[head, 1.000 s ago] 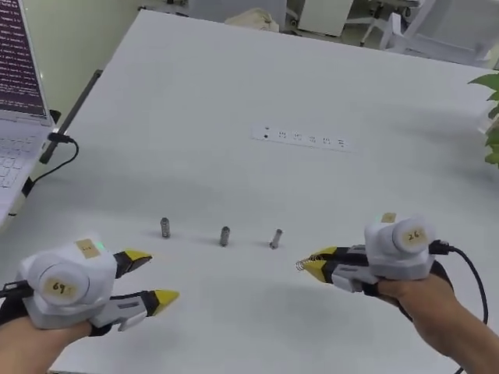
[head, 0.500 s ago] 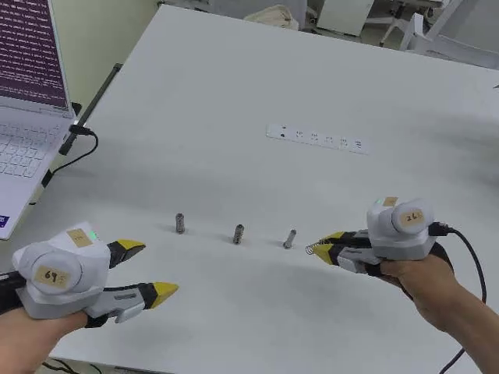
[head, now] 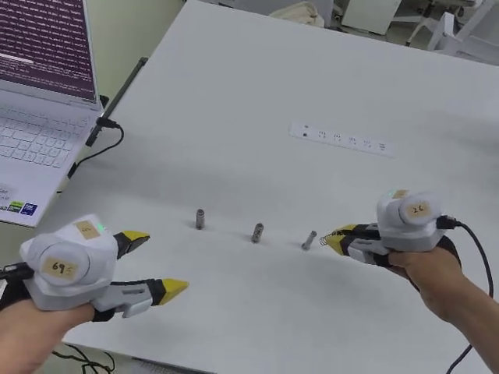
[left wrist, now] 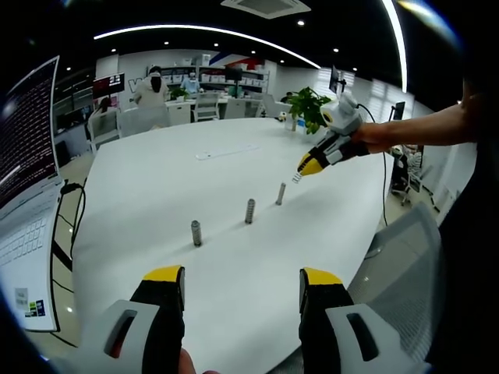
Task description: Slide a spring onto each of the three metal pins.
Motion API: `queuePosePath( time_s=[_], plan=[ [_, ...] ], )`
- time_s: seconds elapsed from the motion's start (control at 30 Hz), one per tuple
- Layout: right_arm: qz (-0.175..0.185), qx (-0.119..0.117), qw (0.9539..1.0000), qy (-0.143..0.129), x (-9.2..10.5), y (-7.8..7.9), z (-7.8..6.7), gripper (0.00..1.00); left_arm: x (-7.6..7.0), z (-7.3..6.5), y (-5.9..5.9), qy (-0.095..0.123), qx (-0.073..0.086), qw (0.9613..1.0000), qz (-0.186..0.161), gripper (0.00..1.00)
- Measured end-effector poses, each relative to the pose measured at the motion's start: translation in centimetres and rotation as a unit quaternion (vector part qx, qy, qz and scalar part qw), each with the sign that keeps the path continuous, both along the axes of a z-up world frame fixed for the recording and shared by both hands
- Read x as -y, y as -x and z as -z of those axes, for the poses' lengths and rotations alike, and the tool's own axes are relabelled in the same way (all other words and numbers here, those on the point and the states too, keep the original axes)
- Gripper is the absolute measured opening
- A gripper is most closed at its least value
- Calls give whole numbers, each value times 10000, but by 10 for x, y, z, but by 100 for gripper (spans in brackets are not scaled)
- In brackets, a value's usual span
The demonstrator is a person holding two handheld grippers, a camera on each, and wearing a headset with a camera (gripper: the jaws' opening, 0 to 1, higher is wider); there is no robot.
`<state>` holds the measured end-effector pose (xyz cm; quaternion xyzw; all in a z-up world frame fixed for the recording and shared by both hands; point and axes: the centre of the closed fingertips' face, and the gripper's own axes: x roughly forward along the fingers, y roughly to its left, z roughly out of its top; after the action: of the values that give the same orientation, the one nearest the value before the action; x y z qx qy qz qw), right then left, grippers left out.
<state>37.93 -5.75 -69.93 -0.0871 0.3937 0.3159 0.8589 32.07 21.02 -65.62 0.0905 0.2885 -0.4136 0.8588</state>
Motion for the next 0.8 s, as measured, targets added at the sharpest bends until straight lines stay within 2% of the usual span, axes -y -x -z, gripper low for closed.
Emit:
queuePosePath(
  time_s=[0.4, 0.8],
  plan=[
    [-47, -49, 9999, 149, -6, -16, 10, 9, -12, 3, -2, 29, -48, 9999, -157, 54],
    [-170, -138, 9993, 294, -9, -20, 17, 9, -16, 7, -1, 9, -102, 9997, -207, 54]
  ],
)
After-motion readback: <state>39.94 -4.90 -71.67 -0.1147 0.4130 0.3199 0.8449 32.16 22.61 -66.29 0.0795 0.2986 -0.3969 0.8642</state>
